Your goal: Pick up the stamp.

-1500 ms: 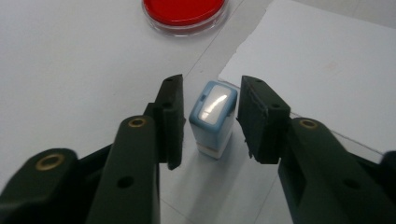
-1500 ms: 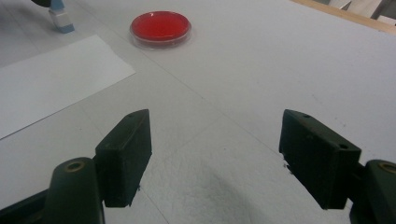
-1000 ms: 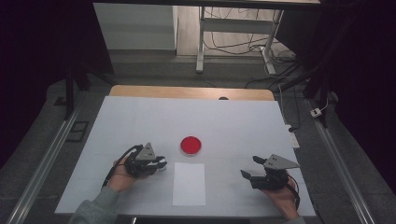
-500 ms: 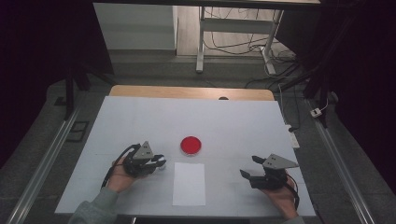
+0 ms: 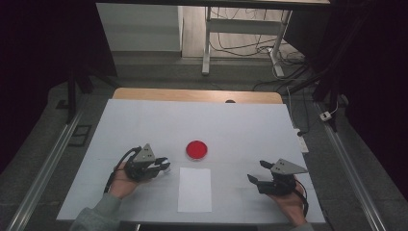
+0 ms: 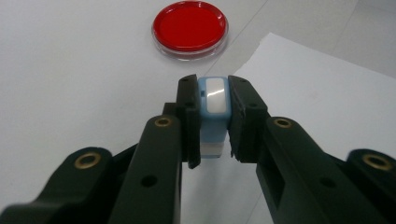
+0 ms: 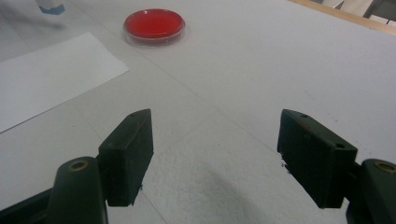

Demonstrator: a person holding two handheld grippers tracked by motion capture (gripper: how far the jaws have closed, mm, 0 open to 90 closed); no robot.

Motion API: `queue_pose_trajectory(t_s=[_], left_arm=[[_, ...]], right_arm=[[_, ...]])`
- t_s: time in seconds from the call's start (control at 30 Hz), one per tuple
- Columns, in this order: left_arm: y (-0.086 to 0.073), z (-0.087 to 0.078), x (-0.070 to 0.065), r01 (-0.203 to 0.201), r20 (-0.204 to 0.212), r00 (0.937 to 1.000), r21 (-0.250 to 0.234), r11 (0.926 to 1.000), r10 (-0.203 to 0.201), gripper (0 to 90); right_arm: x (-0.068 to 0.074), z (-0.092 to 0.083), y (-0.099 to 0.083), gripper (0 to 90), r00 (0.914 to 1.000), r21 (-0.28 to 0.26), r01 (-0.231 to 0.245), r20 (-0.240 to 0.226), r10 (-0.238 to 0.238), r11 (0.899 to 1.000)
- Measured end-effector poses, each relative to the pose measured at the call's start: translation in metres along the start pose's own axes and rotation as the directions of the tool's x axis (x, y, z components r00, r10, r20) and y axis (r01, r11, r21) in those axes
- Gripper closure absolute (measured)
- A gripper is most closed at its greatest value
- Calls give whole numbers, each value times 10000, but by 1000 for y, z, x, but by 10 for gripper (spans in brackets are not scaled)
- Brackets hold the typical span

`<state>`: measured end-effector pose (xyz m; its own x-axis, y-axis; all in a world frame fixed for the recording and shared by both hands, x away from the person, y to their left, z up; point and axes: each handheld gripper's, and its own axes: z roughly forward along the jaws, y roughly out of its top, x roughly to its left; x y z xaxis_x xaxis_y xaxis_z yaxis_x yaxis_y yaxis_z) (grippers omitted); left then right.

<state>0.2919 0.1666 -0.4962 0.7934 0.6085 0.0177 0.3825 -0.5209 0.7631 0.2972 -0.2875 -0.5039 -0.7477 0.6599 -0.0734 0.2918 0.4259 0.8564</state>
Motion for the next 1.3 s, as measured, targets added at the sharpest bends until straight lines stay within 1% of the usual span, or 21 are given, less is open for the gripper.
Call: queue_pose_trajectory(t_s=[0.13,0.33,0.37,0.4,0.43,0.63,0.73,0.97,1.2,1.3], left_arm=[[0,-3,1,219,81,9997,-221,9995,-217,757],[2,-7,2,410,52,9992,-483,9980,-408,756],[2,-8,2,472,36,9989,-567,9973,-471,756],[2,-8,2,472,36,9989,-567,9973,-471,756],[2,-10,2,554,46,9985,-657,9963,-552,757],[3,-13,3,759,66,9971,-853,9935,-757,756],[3,-17,4,955,116,9954,-1047,9899,-948,756],[6,-21,3,1088,173,9941,-1285,9857,-1075,756],[11,-26,0,1141,262,9934,-1525,9817,-1114,756],[13,-29,-1,1216,329,9925,-1676,9783,-1177,756]], right_arm=[[0,0,0,266,10000,4,-10,10,10,10000],[0,1,-1,266,10000,4,-11,28,11,10000],[0,1,0,266,9999,59,34,108,-35,10000],[0,1,-1,266,10000,-10,9,20,-9,10000],[0,1,-1,266,10000,-16,13,28,-13,10000],[0,1,0,265,9999,52,33,95,-33,10000],[0,1,0,265,9999,46,59,117,-59,10000],[0,1,-1,263,9999,0,51,134,-51,10000],[1,1,0,260,9998,-57,77,157,-76,10000],[1,1,0,260,9999,-59,49,157,-48,10000]])
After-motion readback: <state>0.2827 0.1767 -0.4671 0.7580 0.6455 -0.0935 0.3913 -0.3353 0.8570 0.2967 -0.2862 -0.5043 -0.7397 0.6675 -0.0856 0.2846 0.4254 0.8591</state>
